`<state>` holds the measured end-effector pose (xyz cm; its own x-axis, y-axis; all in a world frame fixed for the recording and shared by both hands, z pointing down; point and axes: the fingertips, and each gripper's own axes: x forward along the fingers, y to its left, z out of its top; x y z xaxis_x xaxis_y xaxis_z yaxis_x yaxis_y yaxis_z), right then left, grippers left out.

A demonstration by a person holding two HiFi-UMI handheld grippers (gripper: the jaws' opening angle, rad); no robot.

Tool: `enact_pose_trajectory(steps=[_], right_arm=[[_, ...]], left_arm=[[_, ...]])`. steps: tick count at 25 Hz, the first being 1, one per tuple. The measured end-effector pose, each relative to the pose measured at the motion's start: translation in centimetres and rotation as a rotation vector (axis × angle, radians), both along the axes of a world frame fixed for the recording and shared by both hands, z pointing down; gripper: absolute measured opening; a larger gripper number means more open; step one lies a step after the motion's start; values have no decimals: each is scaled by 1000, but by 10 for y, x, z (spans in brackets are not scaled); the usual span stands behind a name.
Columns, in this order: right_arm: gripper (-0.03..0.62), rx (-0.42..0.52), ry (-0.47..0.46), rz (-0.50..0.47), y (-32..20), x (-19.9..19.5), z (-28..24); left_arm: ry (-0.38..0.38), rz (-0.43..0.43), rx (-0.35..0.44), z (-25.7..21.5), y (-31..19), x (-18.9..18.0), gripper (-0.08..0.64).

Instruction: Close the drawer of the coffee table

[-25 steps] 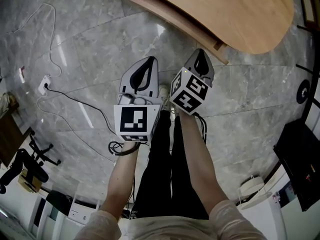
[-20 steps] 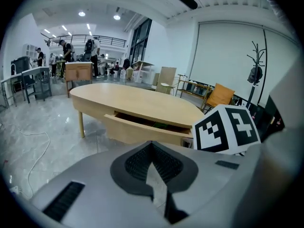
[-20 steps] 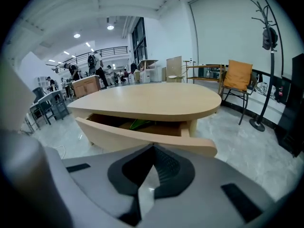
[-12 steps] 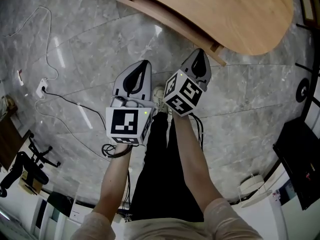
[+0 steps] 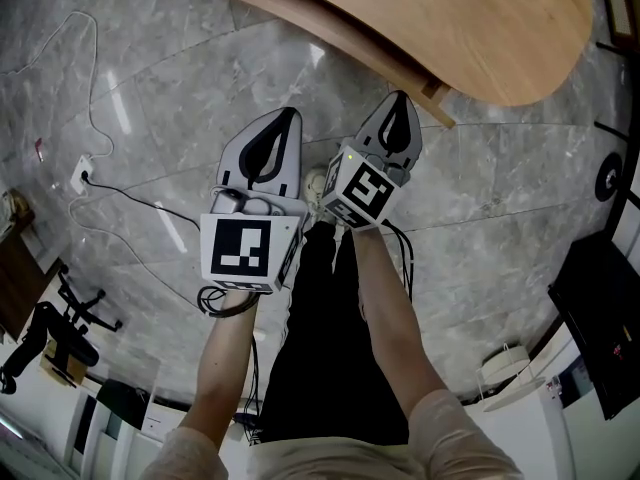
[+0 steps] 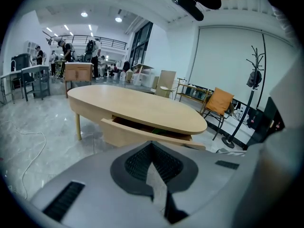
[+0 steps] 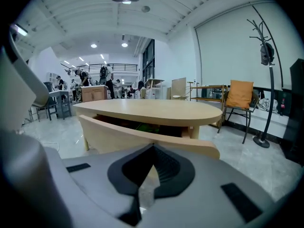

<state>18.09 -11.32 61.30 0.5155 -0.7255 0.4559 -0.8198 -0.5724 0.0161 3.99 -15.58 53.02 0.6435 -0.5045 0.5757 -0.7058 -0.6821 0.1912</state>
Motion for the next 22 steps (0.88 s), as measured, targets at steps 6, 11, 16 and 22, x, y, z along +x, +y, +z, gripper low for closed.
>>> enact_pose_trajectory(steps=[6, 11, 16, 22], right_arm=[[5, -8, -18, -43, -3, 1, 0], [5, 9, 23, -36, -15, 17, 0], [5, 69, 106, -17, -39, 45, 1], [6, 163, 70, 40, -48, 63, 1]], left_arm=[[3, -14, 0, 6, -2, -5, 8], [-2, -17, -12, 14, 0, -5, 9], [5, -32, -29, 19, -2, -6, 9], [-6, -18, -22, 27, -8, -3, 9]])
